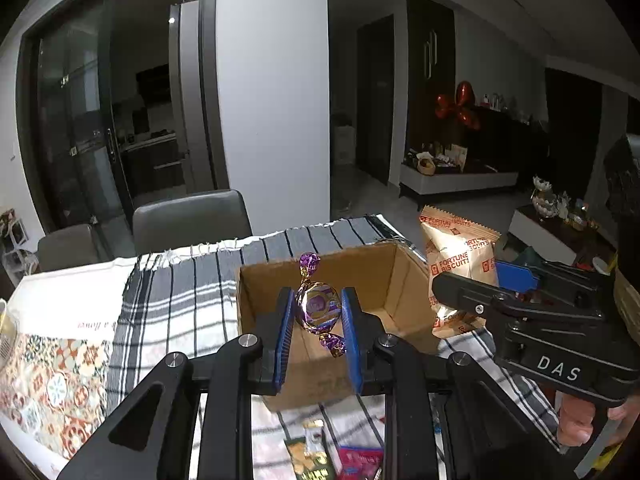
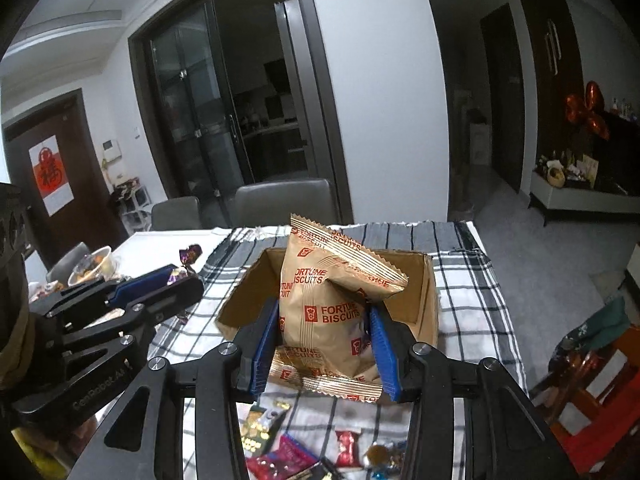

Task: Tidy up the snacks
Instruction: 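Carry both snacks over the cardboard box and open both grippers to drop them, then move both grippers back toward the remaining snack pile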

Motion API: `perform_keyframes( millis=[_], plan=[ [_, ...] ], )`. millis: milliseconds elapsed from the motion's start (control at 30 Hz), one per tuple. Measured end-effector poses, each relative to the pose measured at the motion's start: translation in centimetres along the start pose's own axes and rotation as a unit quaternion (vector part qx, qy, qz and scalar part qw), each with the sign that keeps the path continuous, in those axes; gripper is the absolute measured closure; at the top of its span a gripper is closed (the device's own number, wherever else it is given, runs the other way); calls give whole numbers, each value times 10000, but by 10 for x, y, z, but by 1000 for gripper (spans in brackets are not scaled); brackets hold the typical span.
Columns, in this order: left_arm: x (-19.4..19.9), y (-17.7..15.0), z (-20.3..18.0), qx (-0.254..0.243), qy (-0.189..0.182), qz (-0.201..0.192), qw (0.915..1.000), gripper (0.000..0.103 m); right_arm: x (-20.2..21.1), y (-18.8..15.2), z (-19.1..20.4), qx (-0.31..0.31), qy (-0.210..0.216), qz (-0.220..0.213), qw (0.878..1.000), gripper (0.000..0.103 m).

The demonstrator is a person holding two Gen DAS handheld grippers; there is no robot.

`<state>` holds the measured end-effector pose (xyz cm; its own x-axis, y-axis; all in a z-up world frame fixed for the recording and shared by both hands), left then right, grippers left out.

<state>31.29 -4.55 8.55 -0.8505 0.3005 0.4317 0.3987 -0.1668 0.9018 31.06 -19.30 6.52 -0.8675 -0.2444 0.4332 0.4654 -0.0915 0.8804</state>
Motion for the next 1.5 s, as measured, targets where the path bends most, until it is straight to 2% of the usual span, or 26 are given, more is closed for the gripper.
perform_keyframes(
  millis=[300,533,567,600,633,733,867,1200,1500],
  plan=[
    [-53,17,10,180,-224,527,9982,79,-49,17,-19,-180,24,578,9982,58],
    [-94,10,18,588,-443,1160,9905,78,-83,10,-30,-238,-59,1131,9933,58],
    [-98,8,20,663,-416,1204,9896,73,-86,9,-30,-218,-83,1169,9929,58],
    [-101,6,21,724,-405,1238,9888,62,-90,8,-30,-163,-135,1212,9924,58],
    [-101,4,24,797,-400,1256,9881,57,-92,8,-30,-145,-153,1247,9920,57],
    [-100,2,26,851,-372,1282,9874,51,-95,5,-31,-155,-209,1306,9911,46],
    [-88,0,27,716,-324,1192,9898,44,-86,1,-30,-106,-317,1218,9920,46],
    [-32,-6,13,176,37,757,9970,44,-33,-5,-20,-48,-514,764,9957,46],
    [11,-23,4,83,24,401,9992,44,10,-19,-15,-82,-658,506,9965,46]
  ],
)
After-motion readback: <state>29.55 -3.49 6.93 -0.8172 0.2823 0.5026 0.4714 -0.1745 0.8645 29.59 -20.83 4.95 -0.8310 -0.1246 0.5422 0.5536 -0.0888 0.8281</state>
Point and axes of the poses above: each gripper's, at about its wrist camera, not at the fingertips, and x roughly against the way its jaws point, z to its left, y to its top, the point moved 1 cm from there along -x, roughly the way its jaws point, and after that the axes turned 7 degrees about -z, right-handed, at the moved point
